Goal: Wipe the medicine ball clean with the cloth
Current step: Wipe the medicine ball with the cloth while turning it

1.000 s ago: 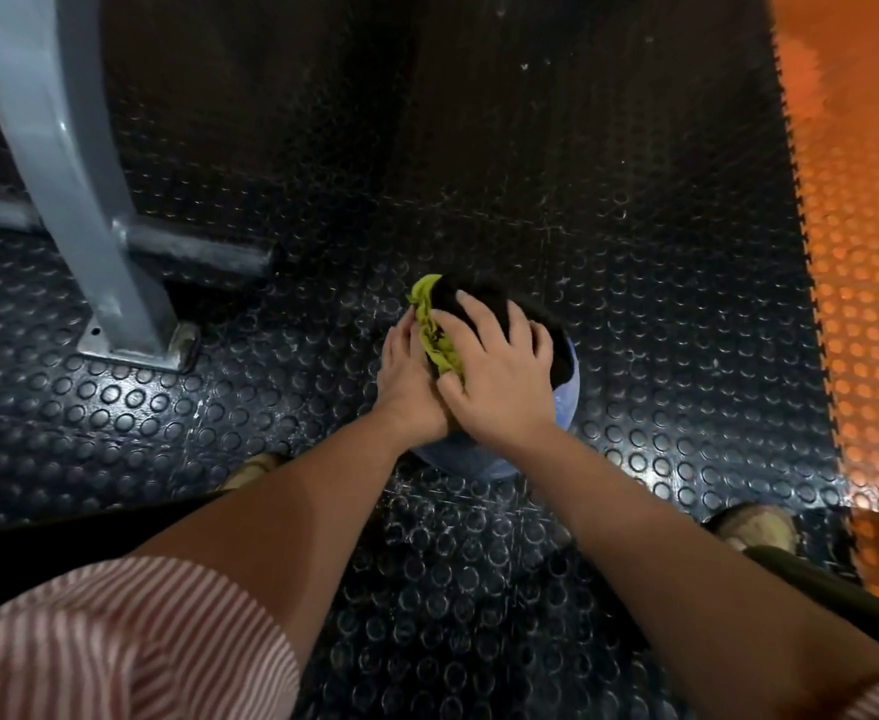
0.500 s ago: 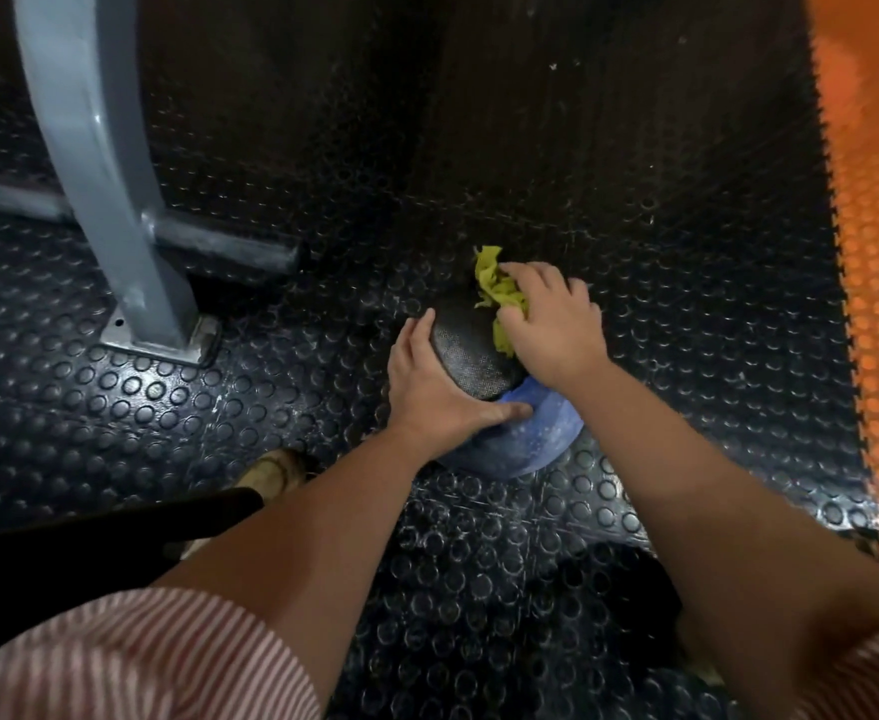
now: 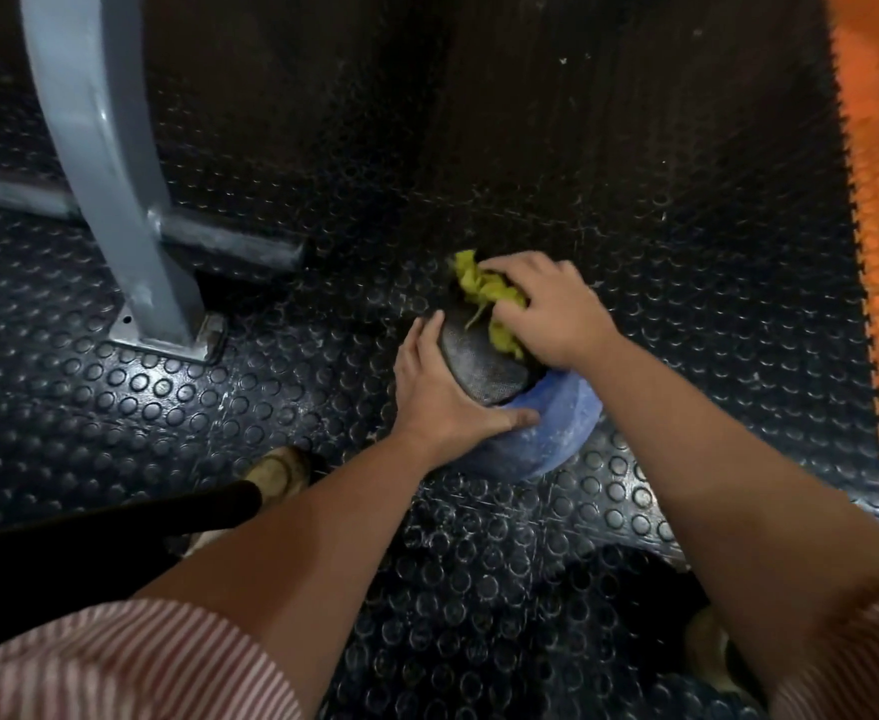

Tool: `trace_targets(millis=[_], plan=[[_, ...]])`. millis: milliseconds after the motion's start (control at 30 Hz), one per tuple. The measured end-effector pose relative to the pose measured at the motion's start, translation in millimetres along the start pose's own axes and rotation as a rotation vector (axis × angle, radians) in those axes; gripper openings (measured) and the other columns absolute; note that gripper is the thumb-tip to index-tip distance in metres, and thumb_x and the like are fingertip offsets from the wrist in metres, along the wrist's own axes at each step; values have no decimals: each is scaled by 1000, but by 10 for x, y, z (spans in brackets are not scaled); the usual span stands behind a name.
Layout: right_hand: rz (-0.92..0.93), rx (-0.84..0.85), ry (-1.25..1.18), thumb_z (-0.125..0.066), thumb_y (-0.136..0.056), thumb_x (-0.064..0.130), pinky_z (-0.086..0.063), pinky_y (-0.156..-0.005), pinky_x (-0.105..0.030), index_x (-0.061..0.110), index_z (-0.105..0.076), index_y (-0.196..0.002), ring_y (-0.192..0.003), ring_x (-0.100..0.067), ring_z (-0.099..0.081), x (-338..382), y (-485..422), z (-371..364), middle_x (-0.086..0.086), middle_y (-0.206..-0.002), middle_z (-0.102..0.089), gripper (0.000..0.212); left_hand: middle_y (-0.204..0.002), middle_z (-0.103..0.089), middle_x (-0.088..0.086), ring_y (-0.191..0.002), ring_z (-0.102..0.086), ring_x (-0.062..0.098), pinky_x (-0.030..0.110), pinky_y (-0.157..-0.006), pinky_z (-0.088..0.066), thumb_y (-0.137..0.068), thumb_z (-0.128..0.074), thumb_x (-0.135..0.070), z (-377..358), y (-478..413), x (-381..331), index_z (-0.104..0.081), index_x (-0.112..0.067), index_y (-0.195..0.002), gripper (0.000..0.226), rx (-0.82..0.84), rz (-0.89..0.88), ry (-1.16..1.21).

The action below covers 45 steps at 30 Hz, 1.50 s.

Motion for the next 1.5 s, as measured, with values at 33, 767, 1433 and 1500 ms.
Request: trace_targets(millis=[33, 767, 1433, 1500], plan=[[-111, 38, -81, -40, -88, 43, -30, -107, -43, 41, -39, -138, -127, -29, -34, -151, -99, -12, 3, -144, -37, 50, -159, 3, -6, -147, 2, 16, 45, -121, -12, -46, -89, -58, -18, -8, -9, -3, -28, -152, 140, 12, -5, 11], [-406, 253, -9, -25, -73, 68, -30, -108, -50, 41, -42, -136, -131, -37, -37, -409, -27, -281, -5, -146, -39, 71, -150, 16, -21, -147, 13, 24, 65, -115, -6, -51, -82, -68, -411, 516, -68, 16, -52, -135, 129, 154, -404, -280], [-865, -479, -427, -55, -86, 32, -28, -99, -42, 16, -47, -126, -116, -37, -38, -633, 1796, -135, -14, -128, -43, 43, -158, 16, -11, -148, 4, 22, 47, -120, -16, -51, -89, -53, -397, 587, 232, 11, -37, -151, 143, 245, 227, 97], [-802, -454, -352, -58, -86, 39, -28, -98, -40, 16, -49, -125, -116, -34, -37, -548, 1751, -101, -11, -127, -44, 46, -158, 13, -11, -148, 1, 20, 46, -120, -18, -49, -91, -50, -375, 602, 322, 8, -36, -151, 143, 250, 204, 108]])
Point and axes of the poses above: each hand's wrist, its own y-axis away from the middle knuckle, its own z-axis out of the back of the hand, x = y × z, the point moved 9 cm from there along -y, towards the middle knuckle
